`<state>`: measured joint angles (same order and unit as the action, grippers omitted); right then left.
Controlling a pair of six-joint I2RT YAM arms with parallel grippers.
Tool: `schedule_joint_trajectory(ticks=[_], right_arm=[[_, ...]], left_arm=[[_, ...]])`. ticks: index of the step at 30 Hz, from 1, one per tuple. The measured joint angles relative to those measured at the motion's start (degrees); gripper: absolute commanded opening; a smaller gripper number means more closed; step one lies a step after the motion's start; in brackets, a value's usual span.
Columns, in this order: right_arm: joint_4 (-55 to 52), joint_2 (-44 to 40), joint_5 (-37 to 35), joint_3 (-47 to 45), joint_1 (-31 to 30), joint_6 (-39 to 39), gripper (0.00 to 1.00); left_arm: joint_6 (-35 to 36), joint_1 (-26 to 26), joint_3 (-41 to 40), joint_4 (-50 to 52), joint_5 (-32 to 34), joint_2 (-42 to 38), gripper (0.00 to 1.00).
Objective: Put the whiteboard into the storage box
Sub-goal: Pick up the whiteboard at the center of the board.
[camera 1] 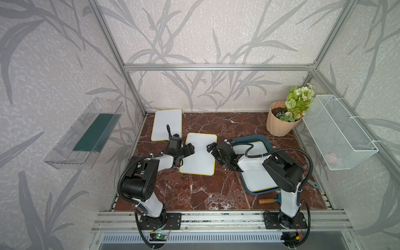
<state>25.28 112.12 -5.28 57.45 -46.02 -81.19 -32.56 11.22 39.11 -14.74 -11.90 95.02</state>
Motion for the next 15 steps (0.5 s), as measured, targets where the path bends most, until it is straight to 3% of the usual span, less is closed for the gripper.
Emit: schedule_joint_trajectory(ticks=[10,15], right_arm=[[7.3,0.4,4.1,-2.9,1.8,-2.8,1.0],[16.2,2.7,5.1,-4.7,2.1,-2.8,1.0]], left_arm=[[0.1,-0.4,0.0,0.0,0.2,0.0,0.86],[0.4,-1.0,-0.2,0.0,1.1,-0.2,0.87]])
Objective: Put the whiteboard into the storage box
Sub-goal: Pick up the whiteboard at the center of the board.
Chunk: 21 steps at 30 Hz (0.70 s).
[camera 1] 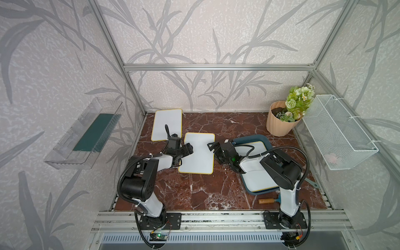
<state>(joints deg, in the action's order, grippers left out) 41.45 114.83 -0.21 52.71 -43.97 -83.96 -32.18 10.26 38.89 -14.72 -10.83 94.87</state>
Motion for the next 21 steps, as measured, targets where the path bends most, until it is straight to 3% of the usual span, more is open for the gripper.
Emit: schedule_joint_trajectory(ticks=[10,21], right_arm=[[9.7,3.2,6.0,-1.5,-1.7,2.5,0.98],[9.8,3.2,6.4,-1.9,-2.0,7.0,0.9]], left_arm=[[0.0,0.4,-0.1,-0.1,-3.4,-0.1,0.87],[0.0,0.2,-0.8,-1.0,-4.3,-0.4,0.86]])
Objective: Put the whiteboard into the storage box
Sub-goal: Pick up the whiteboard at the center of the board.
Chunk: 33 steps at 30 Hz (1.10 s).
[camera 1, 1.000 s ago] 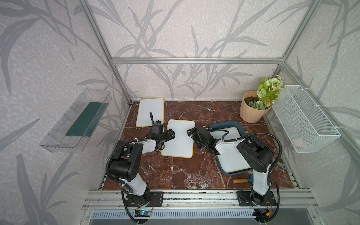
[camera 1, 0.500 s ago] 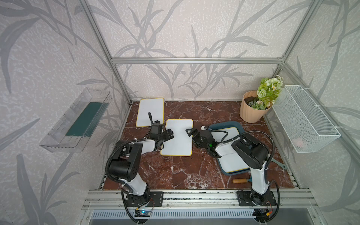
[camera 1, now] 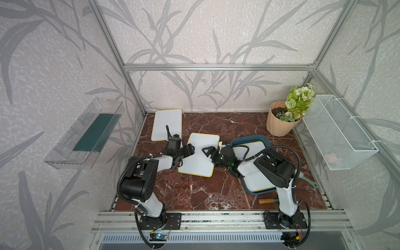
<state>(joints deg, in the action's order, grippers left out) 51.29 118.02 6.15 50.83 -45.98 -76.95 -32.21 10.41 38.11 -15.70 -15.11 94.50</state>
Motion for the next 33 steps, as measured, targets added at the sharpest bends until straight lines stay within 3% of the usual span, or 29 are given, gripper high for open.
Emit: schedule_joint_trajectory(ticks=[6,16,30,33], right_arm=[[-4.8,-1.8,-1.7,0.0,0.0,3.5,0.77],[-8.0,-6.3,-5.2,-0.9,-0.3,8.3,0.45],[-8.7,-10.9,-10.4,-1.9,-1.7,11.6,0.21],[-9.3,-11.1,-11.2,-1.9,-1.8,12.3,0.2]], left_arm=[[-0.5,0.0,-0.3,0.0,-1.5,-0.3,0.86],[-0.9,0.0,-0.5,0.0,-2.8,-0.5,0.86],[-1.0,0.0,-0.7,0.0,-3.3,-0.6,0.86],[-1.0,0.0,-0.7,-0.1,-3.4,-0.6,0.86]])
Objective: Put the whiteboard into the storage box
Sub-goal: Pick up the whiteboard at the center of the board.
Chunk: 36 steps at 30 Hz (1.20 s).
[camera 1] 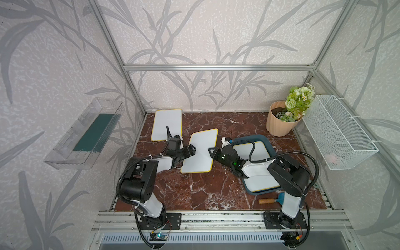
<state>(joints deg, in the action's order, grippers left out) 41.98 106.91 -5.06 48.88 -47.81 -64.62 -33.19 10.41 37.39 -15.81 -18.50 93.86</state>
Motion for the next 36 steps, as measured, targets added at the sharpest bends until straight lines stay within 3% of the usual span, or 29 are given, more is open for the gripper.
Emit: schedule_joint_trajectory(ticks=[14,22,27,36], right_arm=[[-7.9,-6.2,-2.4,0.5,-0.3,2.4,0.04],[-18.3,-15.6,-4.9,1.9,-0.5,13.5,0.0],[-27.0,-24.2,-6.5,3.2,0.1,21.2,0.0],[-39.7,-42.9,-8.5,6.1,3.8,33.7,0.0]], left_arm=[[-2.1,0.0,-1.6,-0.3,-1.0,-1.5,0.84],[-4.0,1.7,-3.5,4.0,0.2,-5.9,0.82],[-5.3,6.3,-3.2,12.0,3.9,-9.7,0.81],[-9.4,20.8,3.8,22.8,14.5,-14.3,0.76]])
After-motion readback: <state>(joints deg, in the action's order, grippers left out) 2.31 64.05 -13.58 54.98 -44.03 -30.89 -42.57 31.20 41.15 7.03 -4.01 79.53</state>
